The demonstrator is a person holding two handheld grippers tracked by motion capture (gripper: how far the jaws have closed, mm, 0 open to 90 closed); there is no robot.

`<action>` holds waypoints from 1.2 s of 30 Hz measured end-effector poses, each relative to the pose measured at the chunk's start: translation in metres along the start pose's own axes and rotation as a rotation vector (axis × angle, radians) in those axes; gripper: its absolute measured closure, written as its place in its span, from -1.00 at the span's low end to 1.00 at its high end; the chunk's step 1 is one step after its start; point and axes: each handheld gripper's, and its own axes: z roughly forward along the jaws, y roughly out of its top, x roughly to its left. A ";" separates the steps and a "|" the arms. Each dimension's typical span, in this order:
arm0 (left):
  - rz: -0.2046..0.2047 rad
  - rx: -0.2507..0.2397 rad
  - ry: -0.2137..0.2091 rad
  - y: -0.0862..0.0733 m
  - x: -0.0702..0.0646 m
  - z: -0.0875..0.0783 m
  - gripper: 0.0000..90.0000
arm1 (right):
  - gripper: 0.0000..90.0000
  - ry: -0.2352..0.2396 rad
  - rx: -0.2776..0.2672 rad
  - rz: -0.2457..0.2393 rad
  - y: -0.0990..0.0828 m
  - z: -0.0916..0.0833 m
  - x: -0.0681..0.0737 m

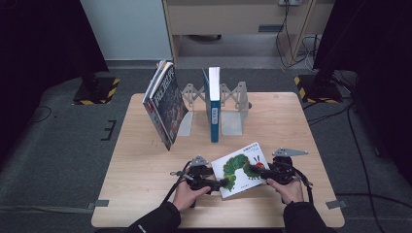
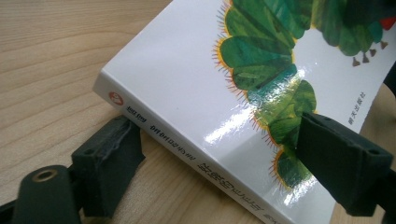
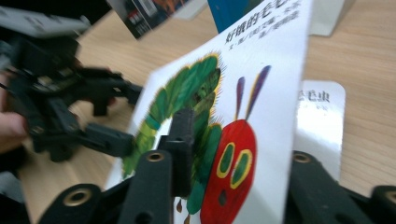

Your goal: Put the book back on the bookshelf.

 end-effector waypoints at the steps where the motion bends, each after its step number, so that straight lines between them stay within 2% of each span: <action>1: 0.002 0.002 0.001 0.000 0.000 0.000 -0.67 | 0.42 -0.004 0.005 0.010 -0.001 0.001 -0.001; 2: 0.002 0.002 0.001 0.000 0.000 0.000 -0.66 | 0.42 -0.004 0.005 0.010 -0.001 0.001 -0.001; 4: 0.002 0.001 0.003 0.000 0.000 0.000 -0.65 | 0.29 -0.045 0.012 -0.003 -0.001 0.002 0.000; 9: 0.002 0.001 0.005 0.000 0.000 0.000 -0.63 | 0.10 -0.091 0.024 -0.036 -0.003 0.007 0.003; 13: 0.003 0.001 0.005 0.000 0.000 0.000 -0.62 | 0.09 -0.092 0.026 -0.033 -0.005 0.008 0.002; 16: -0.011 -0.006 -0.008 0.001 0.002 0.000 -0.63 | 0.07 -0.087 0.031 -0.017 -0.007 0.010 0.000; 17: -0.019 -0.010 -0.015 0.001 0.003 0.001 -0.65 | 0.05 -0.084 0.051 -0.014 -0.008 0.011 -0.001; 19: -0.030 -0.016 -0.022 0.002 0.005 0.001 -0.67 | 0.05 -0.082 0.057 -0.015 -0.009 0.013 -0.002; 20: -0.031 -0.016 -0.022 0.003 0.006 0.001 -0.67 | 0.03 -0.074 0.074 0.001 -0.011 0.016 -0.002; 22: -0.032 -0.017 -0.011 0.003 0.006 0.001 -0.66 | -0.03 -0.069 0.085 0.010 -0.012 0.017 -0.002; 23: -0.002 -0.003 0.019 0.004 0.004 0.002 -0.65 | -0.08 -0.070 0.095 0.002 -0.012 0.019 -0.003; 24: -0.002 -0.003 0.019 0.004 0.004 0.002 -0.57 | -0.08 -0.070 0.095 0.002 -0.012 0.019 -0.003; 25: 0.014 0.002 0.041 0.004 0.003 0.001 -0.55 | -0.15 -0.074 0.125 -0.001 -0.014 0.022 -0.003; 26: 0.018 0.004 0.045 0.004 0.003 0.002 -0.55 | -0.16 -0.081 0.126 -0.002 -0.014 0.022 -0.003; 30: 0.007 -0.001 0.035 0.004 0.004 0.001 -0.55 | -0.24 -0.083 0.121 0.002 -0.012 0.021 0.000; 31: 0.008 -0.002 0.037 0.004 0.003 0.001 -0.55 | -0.33 -0.106 0.126 -0.010 -0.011 0.022 0.001; 33: 0.006 -0.002 0.042 0.004 0.003 0.001 -0.54 | -0.42 -0.123 0.131 -0.012 -0.010 0.022 0.001; 36: 0.010 0.000 0.047 0.004 0.003 0.001 -0.53 | -0.44 -0.147 0.125 -0.015 -0.010 0.021 0.000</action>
